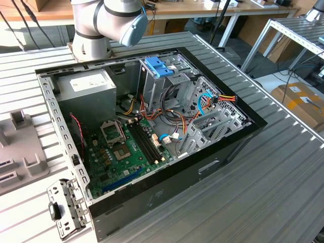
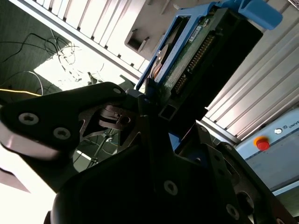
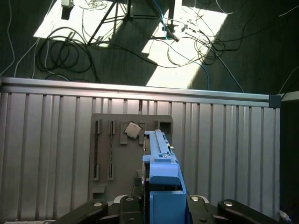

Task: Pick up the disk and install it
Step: 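Pick up the disk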

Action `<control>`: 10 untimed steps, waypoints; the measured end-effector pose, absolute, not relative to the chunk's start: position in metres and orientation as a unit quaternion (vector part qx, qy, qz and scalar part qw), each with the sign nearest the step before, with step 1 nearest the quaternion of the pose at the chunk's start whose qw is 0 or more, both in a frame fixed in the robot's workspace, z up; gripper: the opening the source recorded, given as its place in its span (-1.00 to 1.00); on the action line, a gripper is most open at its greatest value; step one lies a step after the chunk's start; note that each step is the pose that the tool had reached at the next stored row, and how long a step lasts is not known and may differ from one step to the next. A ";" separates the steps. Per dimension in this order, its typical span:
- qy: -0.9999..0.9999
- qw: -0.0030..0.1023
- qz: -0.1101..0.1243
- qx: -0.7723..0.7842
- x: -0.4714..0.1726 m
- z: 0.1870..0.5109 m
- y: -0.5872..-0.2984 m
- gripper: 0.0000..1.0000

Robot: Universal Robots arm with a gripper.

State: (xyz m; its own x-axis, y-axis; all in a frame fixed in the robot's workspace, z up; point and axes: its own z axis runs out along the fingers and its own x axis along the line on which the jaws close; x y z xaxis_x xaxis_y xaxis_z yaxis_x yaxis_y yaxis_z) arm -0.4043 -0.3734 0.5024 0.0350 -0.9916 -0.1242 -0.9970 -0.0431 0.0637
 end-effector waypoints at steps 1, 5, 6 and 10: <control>0.691 0.020 0.067 -0.719 -0.404 0.502 -0.374 -0.27; 0.691 0.020 0.067 -0.719 -0.404 0.502 -0.378 -0.27; 0.691 0.020 0.067 -0.719 -0.404 0.502 -0.379 -0.27; 0.691 0.020 0.067 -0.719 -0.404 0.502 -0.385 -0.27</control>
